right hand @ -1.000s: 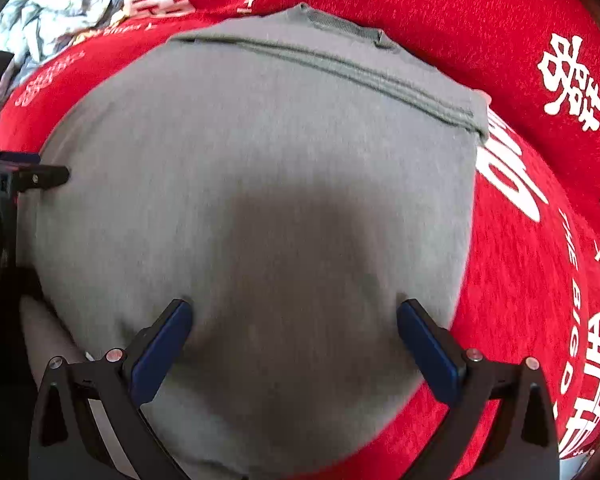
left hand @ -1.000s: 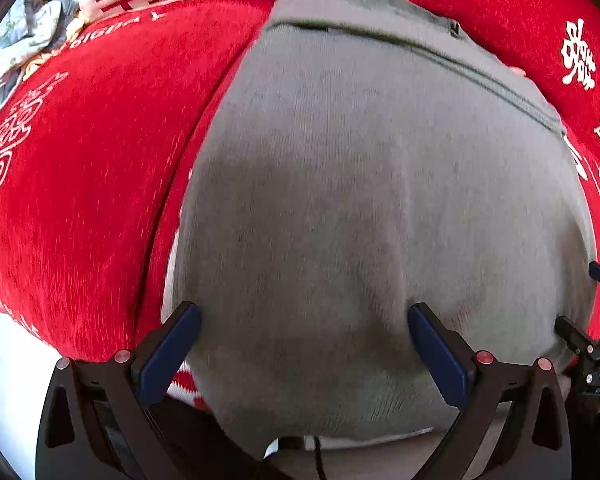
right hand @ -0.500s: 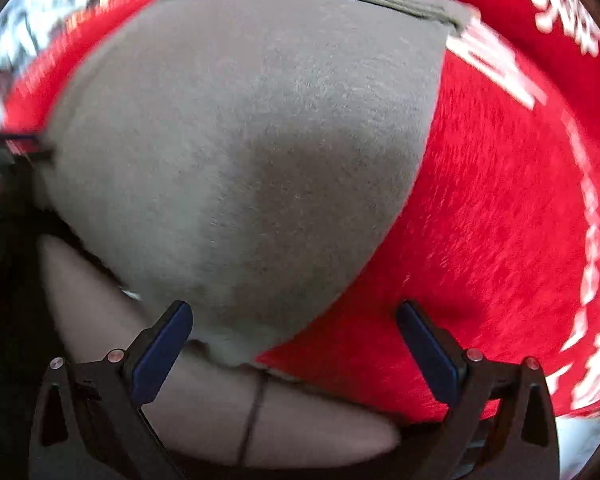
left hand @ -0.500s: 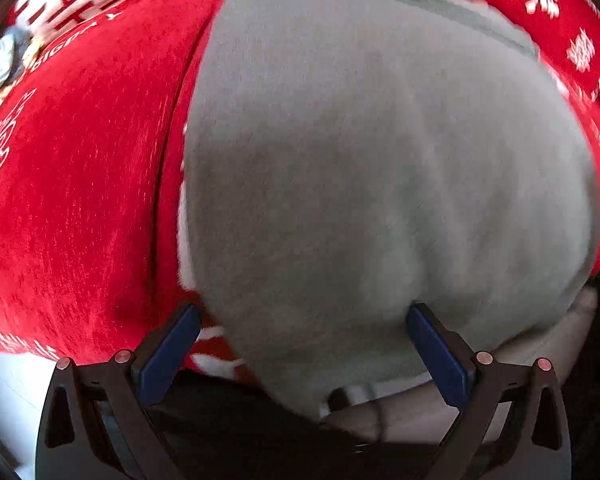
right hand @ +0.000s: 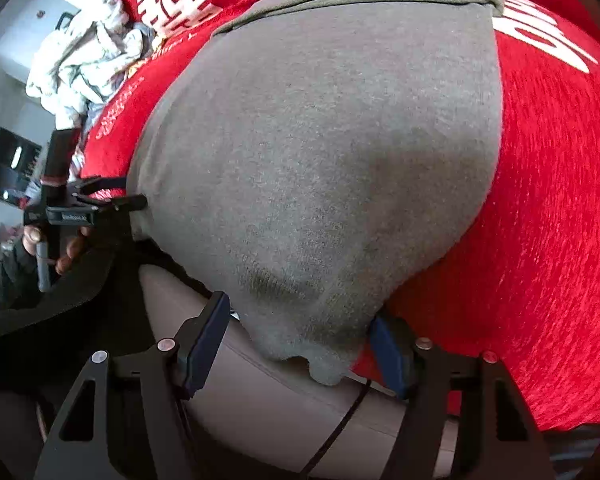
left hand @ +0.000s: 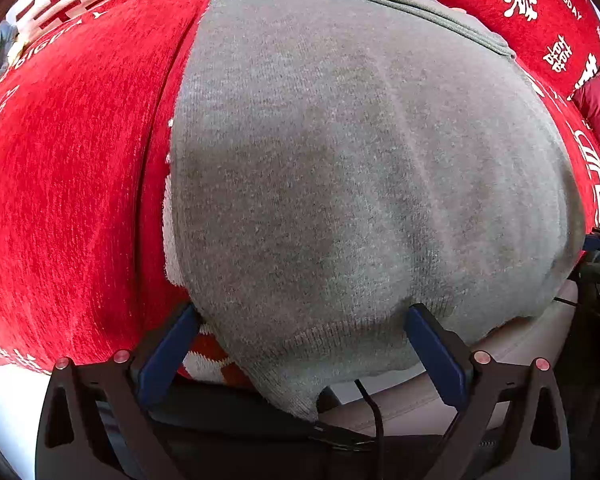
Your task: Fold small clothes
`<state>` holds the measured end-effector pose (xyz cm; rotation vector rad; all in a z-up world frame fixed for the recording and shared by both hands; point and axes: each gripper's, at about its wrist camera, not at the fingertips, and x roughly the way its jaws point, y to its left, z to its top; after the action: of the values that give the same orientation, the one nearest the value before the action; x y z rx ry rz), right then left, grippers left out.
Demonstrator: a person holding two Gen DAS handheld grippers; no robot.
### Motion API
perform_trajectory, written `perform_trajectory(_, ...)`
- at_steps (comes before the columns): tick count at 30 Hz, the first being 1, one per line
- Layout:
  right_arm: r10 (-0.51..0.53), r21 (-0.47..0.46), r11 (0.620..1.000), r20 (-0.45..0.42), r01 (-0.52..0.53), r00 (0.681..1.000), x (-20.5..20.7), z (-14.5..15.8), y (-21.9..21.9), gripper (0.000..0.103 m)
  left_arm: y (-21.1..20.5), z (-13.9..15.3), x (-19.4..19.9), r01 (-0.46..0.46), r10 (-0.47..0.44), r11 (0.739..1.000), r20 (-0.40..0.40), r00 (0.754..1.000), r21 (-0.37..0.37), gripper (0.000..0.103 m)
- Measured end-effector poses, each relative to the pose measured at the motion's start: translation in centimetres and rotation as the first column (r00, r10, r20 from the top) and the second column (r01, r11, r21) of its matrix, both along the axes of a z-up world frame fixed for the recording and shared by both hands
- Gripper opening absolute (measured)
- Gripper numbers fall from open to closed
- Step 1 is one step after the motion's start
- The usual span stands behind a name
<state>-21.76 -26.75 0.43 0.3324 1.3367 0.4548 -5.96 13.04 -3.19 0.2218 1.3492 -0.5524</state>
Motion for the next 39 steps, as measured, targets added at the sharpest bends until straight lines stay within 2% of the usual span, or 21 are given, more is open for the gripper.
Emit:
perform_trajectory(1,0.005,0.015,1.0,-0.004,-0.005,1.0,0.1,-0.1,0.1,0.071,-0.1,-0.1,0.0,0.003,-0.003,1.0,0.004,1.0,0.008,0.102)
perform_trajectory(4,0.029,0.03,0.999,-0.006,-0.029,1.0,0.4,-0.4,1.3,0.07,-1.0,0.4,-0.9,0.012,-0.013,1.0,0.046,0.999,0.015,0.083)
perform_trajectory(5,0.036,0.032,0.999,-0.008,-0.036,0.999,0.6,-0.4,1.9,0.051,-1.0,0.8,-1.2,0.017,-0.017,1.0,0.063,0.998,0.004,0.069)
perform_trajectory(6,0.039,0.042,0.998,-0.023,-0.038,0.999,0.8,-0.6,2.4,0.01,-1.0,1.4,-1.6,0.017,-0.015,1.0,0.078,0.997,-0.015,0.052)
perform_trajectory(7,0.037,0.058,0.998,-0.044,-0.035,0.998,0.9,-1.0,2.6,0.01,-1.0,1.8,-1.7,0.011,-0.009,1.0,0.083,0.997,-0.028,0.043)
perform_trajectory(8,0.037,0.064,0.997,-0.035,-0.035,0.999,0.9,-0.9,2.6,0.01,-0.9,2.1,-1.9,0.002,0.002,0.999,0.084,0.996,-0.044,0.027)
perform_trajectory(9,0.039,0.068,0.997,-0.009,-0.038,0.999,0.8,-0.3,2.6,0.01,-0.7,2.4,-2.0,-0.016,0.021,0.998,0.074,0.997,-0.068,0.017)
perform_trajectory(10,0.033,0.075,0.997,0.027,-0.035,0.999,0.7,0.6,2.4,0.01,-0.6,2.7,-2.0,-0.023,0.029,0.996,0.067,0.997,-0.088,0.015)
perform_trajectory(16,-0.071,0.126,0.991,0.193,0.047,0.979,0.7,5.2,-0.3,0.01,-2.3,6.2,-2.0,0.01,0.023,0.983,0.173,0.985,-0.185,0.015)
perform_trajectory(18,-0.092,0.104,0.992,0.186,0.074,0.978,0.7,4.8,-1.1,0.01,-2.7,5.7,-1.4,-0.001,0.033,0.983,0.169,0.985,-0.182,0.015)
perform_trajectory(20,-0.1,0.085,0.992,0.14,0.089,0.985,1.1,3.4,-1.4,0.01,-3.2,3.7,0.1,-0.046,0.063,0.987,0.106,0.992,-0.154,0.015)
perform_trajectory(23,-0.09,0.072,0.994,0.073,0.085,0.993,0.9,1.2,-0.9,0.011,-1.9,3.1,0.7,-0.115,0.124,0.969,0.03,0.992,-0.22,0.016)
perform_trajectory(25,-0.079,0.056,0.995,0.031,0.077,0.996,0.7,0.1,-0.4,0.015,-1.8,2.8,0.5,-0.138,0.144,0.972,0.018,0.989,-0.191,0.038)
perform_trajectory(26,-0.075,0.057,0.996,0.012,0.074,0.997,0.6,-0.3,-0.4,0.016,-1.5,2.6,0.5,-0.156,0.161,0.973,0.016,0.987,-0.17,0.071)
perform_trajectory(27,-0.07,0.062,0.996,-0.007,0.07,0.998,0.6,-0.8,-0.3,0.017,-1.4,2.2,0.5,-0.173,0.175,0.973,-0.001,0.985,-0.155,0.086)
perform_trajectory(30,-0.055,0.061,0.996,-0.03,0.057,0.998,0.6,-1.6,0.2,0.025,-1.3,1.8,0.5,-0.183,0.18,0.97,-0.037,0.983,-0.159,0.086)
perform_trajectory(32,-0.04,0.05,0.998,-0.022,0.041,0.999,0.5,-1.5,0.6,0.029,-1.7,1.7,0.1,-0.147,0.141,0.977,-0.05,0.989,-0.157,0.086)
perform_trajectory(35,-0.019,0.061,0.998,-0.016,0.02,1.0,0.4,-1.4,1.5,0.046,-3.6,1.6,-1.0,-0.075,0.074,0.994,-0.025,0.997,-0.085,0.084)
perform_trajectory(37,-0.004,0.037,0.999,-0.003,0.004,1.0,0.4,-1.2,2.0,0.048,-4.1,1.6,-1.7,-0.058,0.058,0.997,0.0,0.998,-0.051,0.069)
perform_trajectory(38,0.007,0.022,1.0,0.008,-0.007,1.0,0.3,-1.0,2.2,0.046,-4.0,1.8,-1.7,-0.062,0.062,0.997,0.009,0.998,-0.049,0.056)
perform_trajectory(39,0.016,0.01,1.0,0.024,-0.017,1.0,0.2,-0.8,2.4,0.023,-3.8,2.1,-1.7,-0.067,0.068,0.996,0.015,0.998,-0.064,0.035)
